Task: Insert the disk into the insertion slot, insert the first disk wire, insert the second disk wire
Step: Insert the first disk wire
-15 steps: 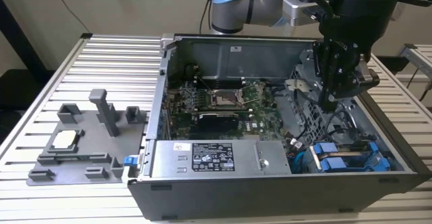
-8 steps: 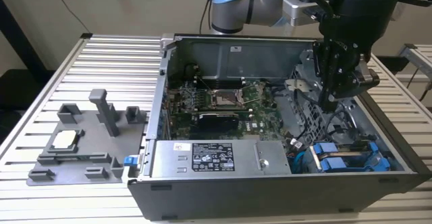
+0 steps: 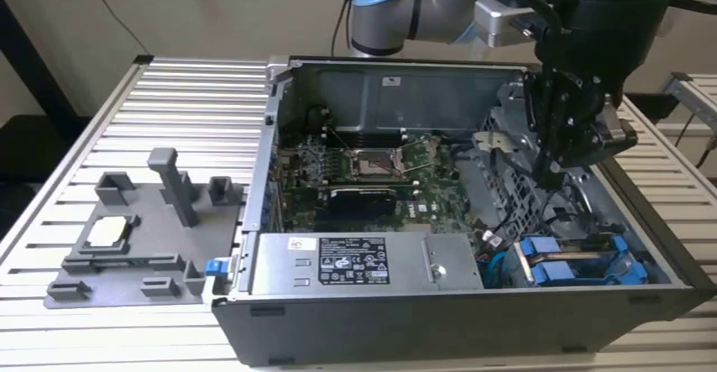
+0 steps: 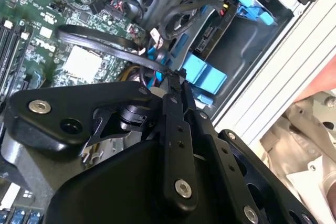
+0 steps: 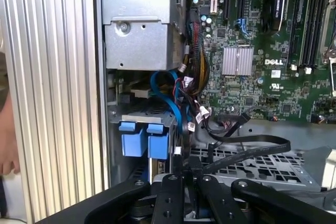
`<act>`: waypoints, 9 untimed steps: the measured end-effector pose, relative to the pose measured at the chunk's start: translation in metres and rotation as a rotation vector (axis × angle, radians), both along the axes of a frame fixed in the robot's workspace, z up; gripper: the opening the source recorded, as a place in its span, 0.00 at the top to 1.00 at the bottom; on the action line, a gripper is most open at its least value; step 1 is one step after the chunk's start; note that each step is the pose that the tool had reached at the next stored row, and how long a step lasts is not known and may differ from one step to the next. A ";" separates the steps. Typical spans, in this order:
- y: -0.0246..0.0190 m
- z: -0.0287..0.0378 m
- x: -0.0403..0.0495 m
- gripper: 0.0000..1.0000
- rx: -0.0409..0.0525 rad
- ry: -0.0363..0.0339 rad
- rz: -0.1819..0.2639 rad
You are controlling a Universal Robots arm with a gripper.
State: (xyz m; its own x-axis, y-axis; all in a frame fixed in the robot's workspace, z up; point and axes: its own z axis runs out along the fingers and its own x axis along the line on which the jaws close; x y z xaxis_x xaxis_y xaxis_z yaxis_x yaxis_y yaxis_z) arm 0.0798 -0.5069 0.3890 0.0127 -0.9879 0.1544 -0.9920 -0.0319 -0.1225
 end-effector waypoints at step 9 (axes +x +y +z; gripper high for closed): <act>-0.0190 0.0000 0.0112 0.84 0.0017 0.0102 0.000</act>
